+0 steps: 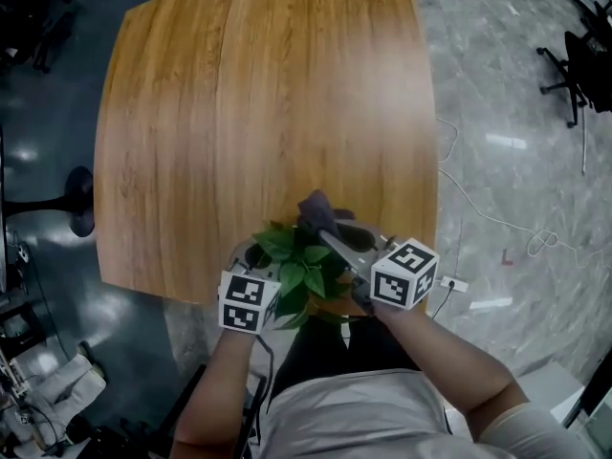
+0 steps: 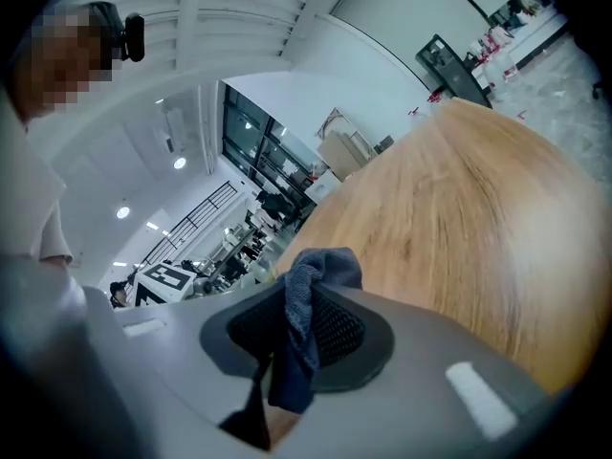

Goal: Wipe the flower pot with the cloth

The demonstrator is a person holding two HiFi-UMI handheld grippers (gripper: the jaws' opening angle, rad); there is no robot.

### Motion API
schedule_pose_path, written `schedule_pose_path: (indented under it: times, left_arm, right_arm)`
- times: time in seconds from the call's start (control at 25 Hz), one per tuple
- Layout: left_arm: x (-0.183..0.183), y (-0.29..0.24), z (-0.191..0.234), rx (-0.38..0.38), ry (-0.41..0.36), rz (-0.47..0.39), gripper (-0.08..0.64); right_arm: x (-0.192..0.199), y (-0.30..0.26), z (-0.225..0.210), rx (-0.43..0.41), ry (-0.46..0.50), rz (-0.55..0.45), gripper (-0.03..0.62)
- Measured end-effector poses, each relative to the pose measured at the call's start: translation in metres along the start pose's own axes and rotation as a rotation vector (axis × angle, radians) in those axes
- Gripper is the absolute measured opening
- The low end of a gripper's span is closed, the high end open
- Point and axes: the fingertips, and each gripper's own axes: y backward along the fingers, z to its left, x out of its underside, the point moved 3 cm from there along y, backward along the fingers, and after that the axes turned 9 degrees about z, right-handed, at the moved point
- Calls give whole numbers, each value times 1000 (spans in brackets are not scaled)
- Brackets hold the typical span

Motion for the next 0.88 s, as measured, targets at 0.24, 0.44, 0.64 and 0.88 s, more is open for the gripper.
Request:
schedule_pose_path:
  times: [0.24, 0.44, 0.64, 0.88]
  left_arm:
    - [5, -3, 21, 3, 203, -41, 21]
    - [20, -12, 35, 63, 451, -81, 23]
    - [44, -11, 36, 124, 715, -98, 23]
    - [59, -19, 31, 220, 941, -145, 23]
  right_arm:
    - [32, -20, -57, 123, 8, 42, 69]
    - [24, -17, -41, 92, 24, 23, 69]
    - [12, -14, 29, -28, 77, -5, 69]
    - [29, -23, -21, 90, 38, -46, 69]
